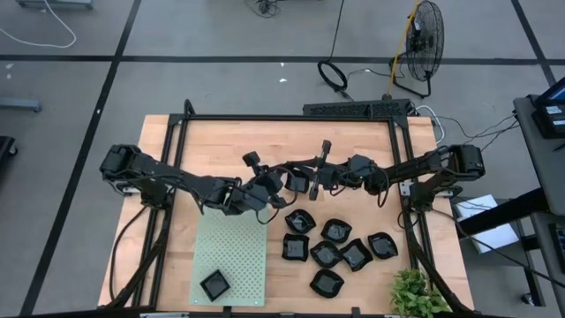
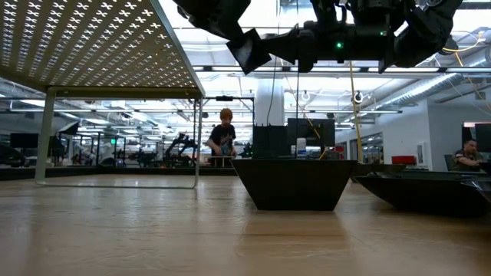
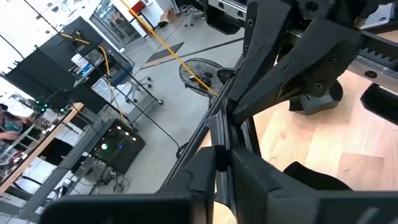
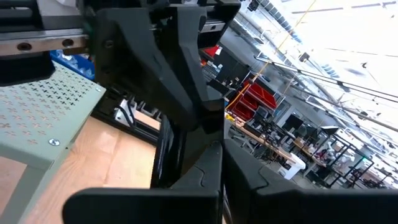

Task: Pick & Place Mini shaped plates
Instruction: Stack the square plate on top of the other square plates on the shelf

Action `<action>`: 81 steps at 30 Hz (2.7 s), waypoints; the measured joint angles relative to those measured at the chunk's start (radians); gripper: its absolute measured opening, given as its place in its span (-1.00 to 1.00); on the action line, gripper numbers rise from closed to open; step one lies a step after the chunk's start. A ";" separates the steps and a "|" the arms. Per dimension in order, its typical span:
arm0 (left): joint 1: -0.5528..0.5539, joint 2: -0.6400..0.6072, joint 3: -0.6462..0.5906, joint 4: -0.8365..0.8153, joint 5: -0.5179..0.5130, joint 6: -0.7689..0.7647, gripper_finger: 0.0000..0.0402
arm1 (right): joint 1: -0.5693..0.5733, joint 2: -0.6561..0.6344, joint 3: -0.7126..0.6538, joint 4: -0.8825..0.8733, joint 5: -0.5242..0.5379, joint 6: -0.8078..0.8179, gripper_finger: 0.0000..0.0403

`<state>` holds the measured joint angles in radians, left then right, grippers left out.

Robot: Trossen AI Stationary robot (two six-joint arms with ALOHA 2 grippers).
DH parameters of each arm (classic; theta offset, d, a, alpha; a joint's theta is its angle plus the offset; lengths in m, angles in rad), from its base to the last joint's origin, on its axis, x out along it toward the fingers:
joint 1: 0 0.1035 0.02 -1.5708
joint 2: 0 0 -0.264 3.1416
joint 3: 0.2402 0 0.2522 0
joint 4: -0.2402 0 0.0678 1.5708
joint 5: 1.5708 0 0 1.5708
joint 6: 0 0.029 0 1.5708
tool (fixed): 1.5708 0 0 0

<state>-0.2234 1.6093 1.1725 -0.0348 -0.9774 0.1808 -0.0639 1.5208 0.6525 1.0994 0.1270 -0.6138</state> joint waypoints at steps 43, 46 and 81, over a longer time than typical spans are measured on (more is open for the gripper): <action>-0.624 -0.337 -0.001 -0.658 0.457 -1.695 -0.97 | 0.000 0.000 0.000 -0.027 0.003 0.135 -0.01; -0.652 -0.276 -0.001 -0.659 0.502 -1.823 -0.98 | 0.000 0.000 0.000 -0.027 0.003 0.135 -0.03; -0.849 -0.222 -0.001 -0.799 0.480 -2.048 -0.88 | 0.000 0.000 0.000 -0.012 0.003 0.131 -0.03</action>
<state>-1.0721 1.3872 1.1717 -0.8337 -0.4977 -1.8671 -0.0635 1.5208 0.6521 1.0870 0.1300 -0.4828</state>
